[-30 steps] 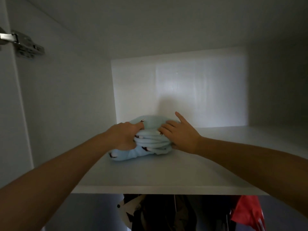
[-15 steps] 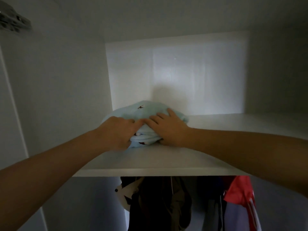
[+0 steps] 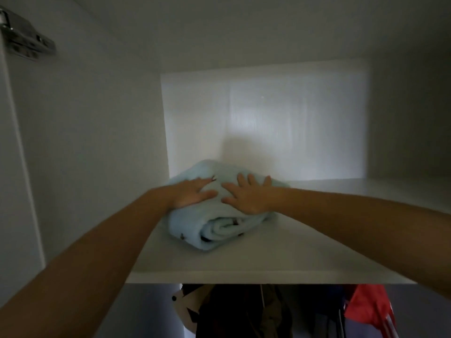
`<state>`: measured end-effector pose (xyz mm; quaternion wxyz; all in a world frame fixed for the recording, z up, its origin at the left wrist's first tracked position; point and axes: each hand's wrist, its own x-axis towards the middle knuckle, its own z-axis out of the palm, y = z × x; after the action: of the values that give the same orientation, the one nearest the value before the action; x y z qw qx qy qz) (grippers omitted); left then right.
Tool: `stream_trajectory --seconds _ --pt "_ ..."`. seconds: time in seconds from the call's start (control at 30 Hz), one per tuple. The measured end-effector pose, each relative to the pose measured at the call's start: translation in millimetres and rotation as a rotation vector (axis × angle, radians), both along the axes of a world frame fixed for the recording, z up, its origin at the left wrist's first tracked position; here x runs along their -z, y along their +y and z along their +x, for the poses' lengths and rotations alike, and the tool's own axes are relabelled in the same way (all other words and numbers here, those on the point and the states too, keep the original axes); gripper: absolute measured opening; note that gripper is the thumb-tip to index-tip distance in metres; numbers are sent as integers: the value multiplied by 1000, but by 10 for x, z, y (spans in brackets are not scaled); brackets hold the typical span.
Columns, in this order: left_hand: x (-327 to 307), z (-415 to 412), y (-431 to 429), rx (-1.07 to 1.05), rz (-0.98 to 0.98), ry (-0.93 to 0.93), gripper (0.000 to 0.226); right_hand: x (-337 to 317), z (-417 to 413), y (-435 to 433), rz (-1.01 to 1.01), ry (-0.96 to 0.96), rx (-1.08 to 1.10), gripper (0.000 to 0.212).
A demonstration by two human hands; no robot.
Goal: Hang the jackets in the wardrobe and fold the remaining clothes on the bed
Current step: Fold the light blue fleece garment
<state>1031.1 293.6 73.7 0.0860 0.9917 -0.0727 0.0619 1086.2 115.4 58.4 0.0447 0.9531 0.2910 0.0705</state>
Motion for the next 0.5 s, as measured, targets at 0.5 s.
stream_trajectory --seconds 0.5 --pt "221 1177 651 -423 114 39 68 -5 1053 913 -27 159 99 66"
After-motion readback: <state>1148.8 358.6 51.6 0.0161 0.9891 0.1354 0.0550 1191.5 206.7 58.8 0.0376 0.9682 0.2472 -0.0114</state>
